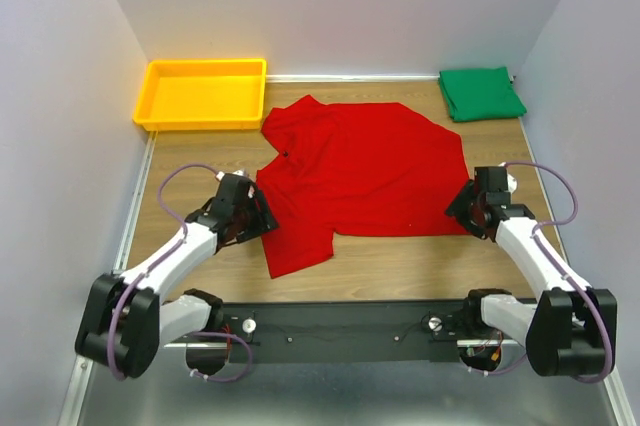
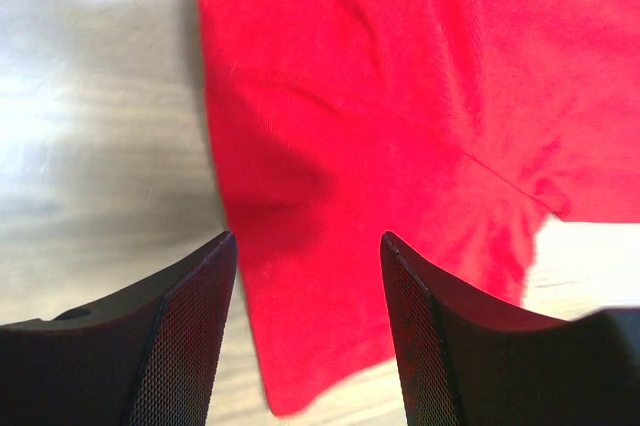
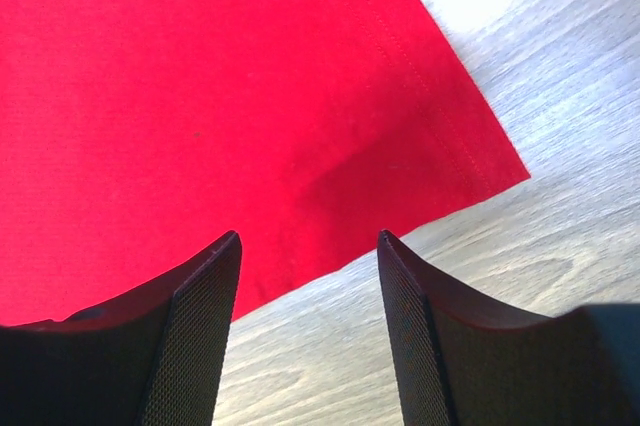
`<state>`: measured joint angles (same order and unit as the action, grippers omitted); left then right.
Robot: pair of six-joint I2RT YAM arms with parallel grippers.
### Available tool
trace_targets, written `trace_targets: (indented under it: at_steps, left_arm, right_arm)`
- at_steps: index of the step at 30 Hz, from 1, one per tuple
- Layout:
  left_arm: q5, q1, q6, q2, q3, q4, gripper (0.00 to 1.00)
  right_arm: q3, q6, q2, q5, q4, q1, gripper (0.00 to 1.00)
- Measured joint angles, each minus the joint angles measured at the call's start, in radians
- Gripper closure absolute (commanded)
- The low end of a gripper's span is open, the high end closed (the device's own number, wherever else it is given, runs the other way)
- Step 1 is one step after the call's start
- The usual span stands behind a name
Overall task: Fold and stack the t-shirts
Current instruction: Flatten the tshirt out
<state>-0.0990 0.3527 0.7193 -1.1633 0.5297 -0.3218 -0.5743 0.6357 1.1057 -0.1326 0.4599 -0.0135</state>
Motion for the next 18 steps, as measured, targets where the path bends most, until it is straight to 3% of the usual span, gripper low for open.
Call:
trace_targets:
  at_steps: [9,12,18]
  left_arm:
    - [0.135,0.0,0.043,0.236,0.072,-0.126,0.32]
    - [0.213,0.0,-0.007,0.24,0.154,-0.128,0.32]
    - [0.379,0.0,-0.082,0.369,0.161,-0.058,0.32]
  right_arm:
    - [-0.051,-0.04,0.005,0.233,-0.029,-0.051,0.44]
    - [-0.137,-0.06,0.09,0.245,-0.066,-0.234,0.47]
    - [-0.381,-0.1,0.372,0.214,-0.177,-0.601,0.6]
